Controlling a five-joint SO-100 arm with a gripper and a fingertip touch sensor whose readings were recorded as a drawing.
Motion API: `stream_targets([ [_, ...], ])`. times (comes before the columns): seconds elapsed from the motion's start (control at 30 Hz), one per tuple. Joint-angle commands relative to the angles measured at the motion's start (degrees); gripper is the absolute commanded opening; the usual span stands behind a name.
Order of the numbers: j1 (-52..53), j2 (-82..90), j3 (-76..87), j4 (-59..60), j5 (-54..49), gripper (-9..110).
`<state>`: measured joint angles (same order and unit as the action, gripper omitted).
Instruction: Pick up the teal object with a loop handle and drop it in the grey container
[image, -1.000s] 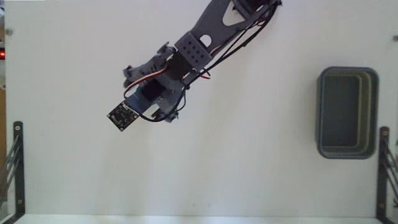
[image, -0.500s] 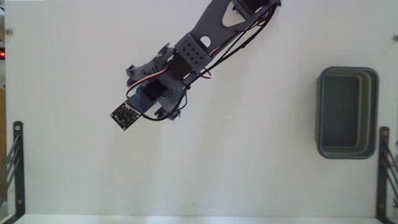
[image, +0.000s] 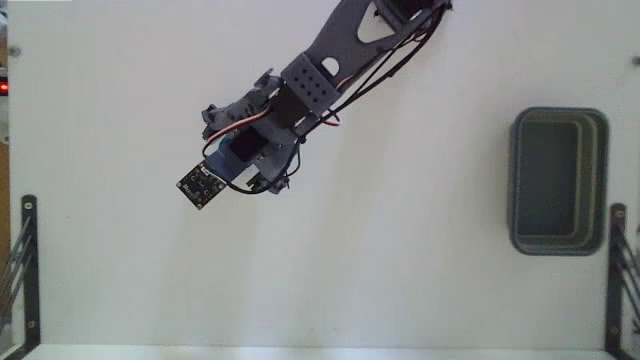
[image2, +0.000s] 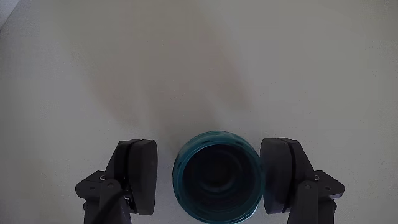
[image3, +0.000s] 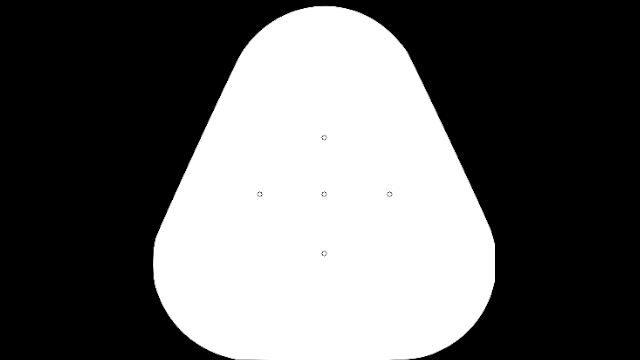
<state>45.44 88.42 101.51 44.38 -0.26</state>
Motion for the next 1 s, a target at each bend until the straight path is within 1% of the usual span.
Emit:
stream_targets([
  [0.0, 0.7, 2.3, 0.2, -1.0, 0.3, 110],
  [0.97, 0.7, 1.9, 1.6, -2.8, 0.3, 110],
])
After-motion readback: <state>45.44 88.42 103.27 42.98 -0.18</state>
